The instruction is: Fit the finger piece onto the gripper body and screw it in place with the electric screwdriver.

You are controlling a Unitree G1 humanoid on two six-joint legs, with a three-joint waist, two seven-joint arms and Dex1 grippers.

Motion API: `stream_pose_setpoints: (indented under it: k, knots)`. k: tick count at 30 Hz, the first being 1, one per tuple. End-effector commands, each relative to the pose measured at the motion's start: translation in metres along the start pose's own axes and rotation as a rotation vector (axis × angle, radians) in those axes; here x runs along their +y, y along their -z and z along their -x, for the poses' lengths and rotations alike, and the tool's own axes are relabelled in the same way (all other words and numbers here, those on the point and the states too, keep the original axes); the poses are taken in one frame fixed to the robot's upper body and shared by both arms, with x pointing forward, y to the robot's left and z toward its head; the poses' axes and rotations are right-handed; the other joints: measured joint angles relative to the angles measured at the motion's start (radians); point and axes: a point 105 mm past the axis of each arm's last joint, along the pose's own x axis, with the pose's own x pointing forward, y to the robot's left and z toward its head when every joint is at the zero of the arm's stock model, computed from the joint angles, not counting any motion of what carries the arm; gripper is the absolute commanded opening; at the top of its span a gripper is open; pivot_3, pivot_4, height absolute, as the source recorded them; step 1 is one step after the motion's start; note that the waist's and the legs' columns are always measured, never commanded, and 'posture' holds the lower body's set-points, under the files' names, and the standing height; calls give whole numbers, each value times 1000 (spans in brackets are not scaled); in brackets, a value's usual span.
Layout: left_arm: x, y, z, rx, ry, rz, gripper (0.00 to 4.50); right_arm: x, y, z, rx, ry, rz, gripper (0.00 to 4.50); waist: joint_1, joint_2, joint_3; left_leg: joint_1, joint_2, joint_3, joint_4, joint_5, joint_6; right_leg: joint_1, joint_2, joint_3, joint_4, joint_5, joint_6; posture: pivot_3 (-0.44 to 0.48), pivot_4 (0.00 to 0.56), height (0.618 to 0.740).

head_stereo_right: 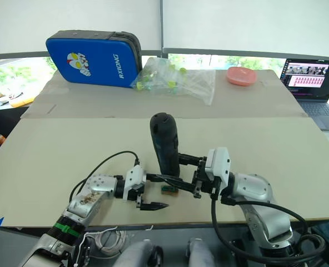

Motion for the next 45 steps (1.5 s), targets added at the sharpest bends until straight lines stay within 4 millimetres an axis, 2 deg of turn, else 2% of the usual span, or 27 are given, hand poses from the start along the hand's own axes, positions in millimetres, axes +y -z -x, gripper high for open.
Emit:
stream_pose_setpoints:
  k: [1, 13, 45]
  knots:
    - [-7, 15, -3, 35, 24, 52, 4500, -2, -25, 0, -83, -5, 83, 1881, 0, 0, 0, 0, 0, 0, 0, 0, 0, 0, 0, 0, 0, 0, 0, 0, 150, 740]
    - [-8, 15, -4, 32, 23, 54, 4500, -5, -18, 0, -54, 13, 93, 1881, 0, 0, 0, 0, 0, 0, 0, 0, 0, 0, 0, 0, 0, 0, 0, 0, 150, 740]
    - [-7, 13, -2, 34, 11, 60, 4500, -5, -14, -2, -48, 16, 84, 1881, 0, 0, 0, 0, 0, 0, 0, 0, 0, 0, 0, 0, 0, 0, 0, 0, 150, 740]
